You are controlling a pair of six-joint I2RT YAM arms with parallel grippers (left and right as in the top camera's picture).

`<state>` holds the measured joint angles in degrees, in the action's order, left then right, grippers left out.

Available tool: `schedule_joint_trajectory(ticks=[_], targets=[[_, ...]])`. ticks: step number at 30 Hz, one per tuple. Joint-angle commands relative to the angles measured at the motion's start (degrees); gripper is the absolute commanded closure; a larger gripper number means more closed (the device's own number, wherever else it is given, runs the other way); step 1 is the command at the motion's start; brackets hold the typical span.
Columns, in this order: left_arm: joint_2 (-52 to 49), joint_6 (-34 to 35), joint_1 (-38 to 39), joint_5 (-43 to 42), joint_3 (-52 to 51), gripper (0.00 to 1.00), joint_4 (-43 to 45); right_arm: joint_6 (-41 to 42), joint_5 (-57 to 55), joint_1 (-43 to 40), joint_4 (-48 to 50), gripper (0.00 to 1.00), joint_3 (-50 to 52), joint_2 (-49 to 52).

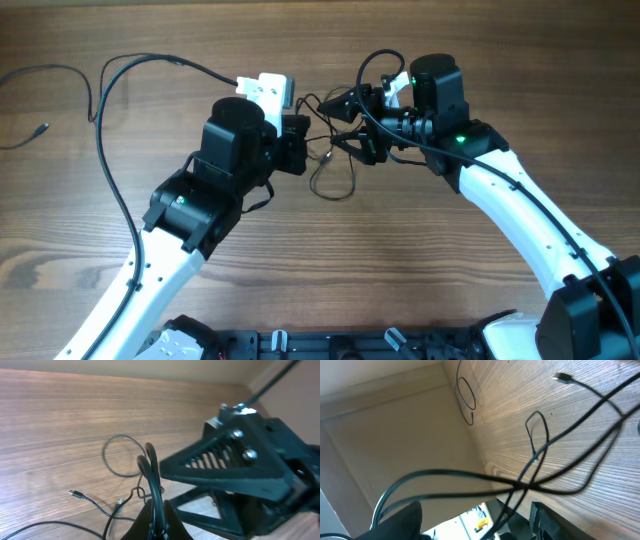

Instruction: Untangle cables

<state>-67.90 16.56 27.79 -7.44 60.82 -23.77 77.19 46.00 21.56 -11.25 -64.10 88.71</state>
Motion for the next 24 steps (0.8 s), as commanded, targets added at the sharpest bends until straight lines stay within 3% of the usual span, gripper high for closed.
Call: schedule_joint_trajectory(ticks=[1, 5, 7, 9, 10, 13, 14, 15, 16, 20, 24], targets=[[0.1, -1.1, -0.3, -5.4, 0.3, 0.96, 0.4, 0.9, -1.7, 0.1, 0.1, 0.29, 0.1, 0.3], [0.1, -1.1, -0.3, -10.6, 0.3, 0.96, 0.5, 1.0, -2.8, 0.1, 0.1, 0.30, 0.1, 0.3], [0.1, -1.1, -0.3, -12.0, 0.3, 0.96, 0.5, 1.0, -2.8, 0.1, 0.1, 0.38, 0.1, 0.3], [0.1, -1.1, -0.3, -13.4, 0.3, 0.96, 0.7, 1.0, -2.8, 0.1, 0.1, 0.39, 0.1, 0.3], [0.1, -1.1, -0.3, -14.1, 0.3, 0.96, 0.7, 1.0, -2.8, 0.1, 0.1, 0.44, 0.1, 0.3], [0.1, -1.1, -0.3, -14.2, 0.3, 0.96, 0.7, 0.5, -2.7, 0.1, 0.1, 0.79, 0.1, 0.3], [0.1, -1.1, -0.3, -14.2, 0.3, 0.96, 0.9, -1.0, -2.8, 0.1, 0.1, 0.84, 0.1, 0.3], [0.1, -1.2, -0.3, -14.2, 0.3, 0.96, 0.9, -4.0, -3.2, 0.1, 0.1, 0.94, 0.1, 0.3], [0.1, -1.2, -0.3, -13.6, 0.3, 0.96, 0.9, -8.7, -3.7, 0.1, 0.0, 0.96, 0.1, 0.3], [0.1, -1.1, -1.9, -6.1, 0.3, 0.96, 0.9, -32.6, -5.6, -0.2, -2.2, 0.96, 0.1, 0.3], [0.1, -0.4, -6.1, -1.9, 0.3, 0.96, 0.9, -44.6, -8.9, -1.8, -9.7, 0.96, 0.1, 0.3]])
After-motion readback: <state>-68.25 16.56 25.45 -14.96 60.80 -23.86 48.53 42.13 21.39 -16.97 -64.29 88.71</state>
